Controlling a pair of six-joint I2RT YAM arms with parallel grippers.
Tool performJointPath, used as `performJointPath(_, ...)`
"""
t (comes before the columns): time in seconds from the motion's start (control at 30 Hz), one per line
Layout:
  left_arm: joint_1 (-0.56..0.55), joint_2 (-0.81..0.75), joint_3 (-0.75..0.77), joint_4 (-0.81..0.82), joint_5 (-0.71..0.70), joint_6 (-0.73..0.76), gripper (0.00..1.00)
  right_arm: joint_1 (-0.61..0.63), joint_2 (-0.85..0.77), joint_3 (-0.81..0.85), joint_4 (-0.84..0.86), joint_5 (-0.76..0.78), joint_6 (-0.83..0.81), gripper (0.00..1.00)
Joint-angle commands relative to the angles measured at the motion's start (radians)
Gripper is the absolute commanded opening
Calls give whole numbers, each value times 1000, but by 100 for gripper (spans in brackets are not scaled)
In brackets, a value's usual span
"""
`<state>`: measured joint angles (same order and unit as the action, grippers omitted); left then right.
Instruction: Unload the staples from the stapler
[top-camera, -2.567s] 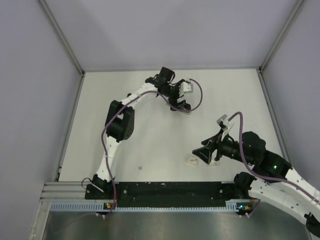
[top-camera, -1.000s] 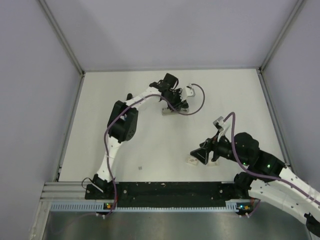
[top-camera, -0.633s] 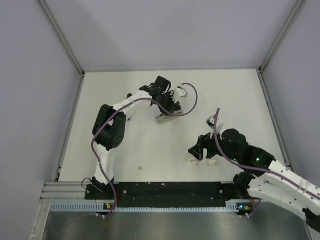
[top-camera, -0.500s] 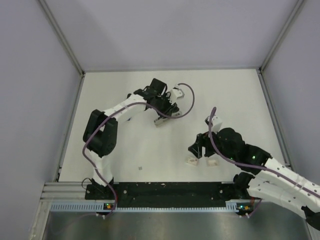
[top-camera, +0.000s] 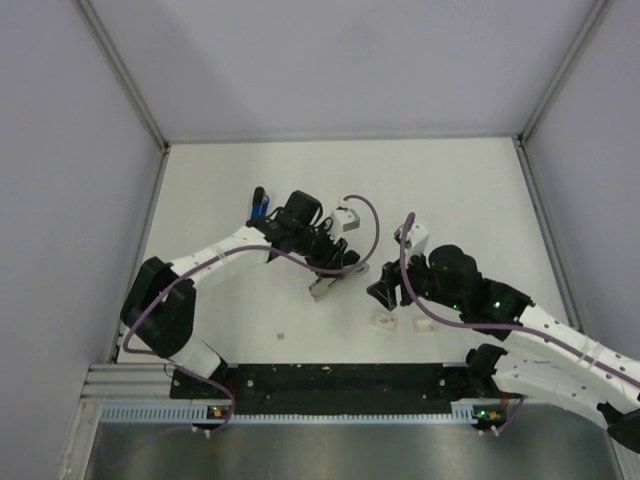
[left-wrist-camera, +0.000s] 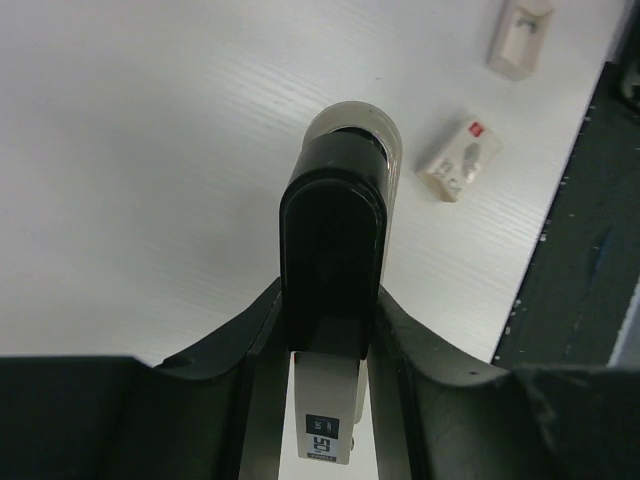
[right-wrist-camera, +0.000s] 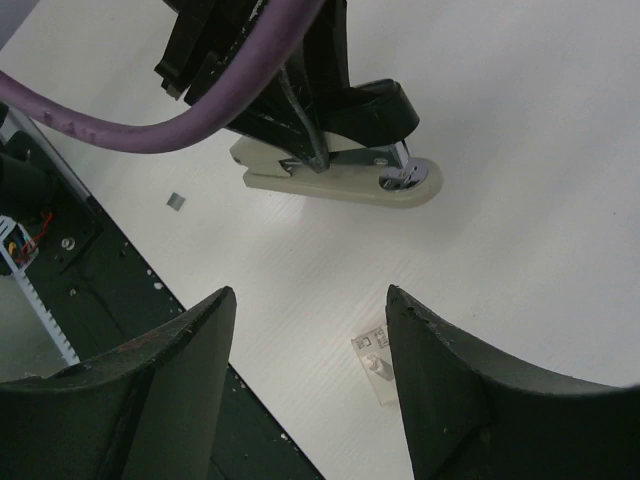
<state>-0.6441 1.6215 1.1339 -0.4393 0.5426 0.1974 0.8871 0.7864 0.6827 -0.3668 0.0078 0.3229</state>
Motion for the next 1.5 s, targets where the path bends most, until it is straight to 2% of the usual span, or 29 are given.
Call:
performJointPath(0.0,-45,-165,-46,119,209,-95,0,-5,-38,44,55,-129,-53,61)
performJointPath(0.1,-61,-242,-94,155,331,-133,0,-4,-61,66,36,-218,-64,56)
performJointPath(0.33,-109,-334,-158,206,434,-170,0,-4,-113,173,-89,-273,-105,55)
performJointPath(0.73,-167,-411,-198,271,482,-194,0,-4,-116,232,-184,-380,-151,56)
performJointPath(1.47,-198,-443,-200,367,536,-263,0,-4,-75,190,-164,-463,-156,53)
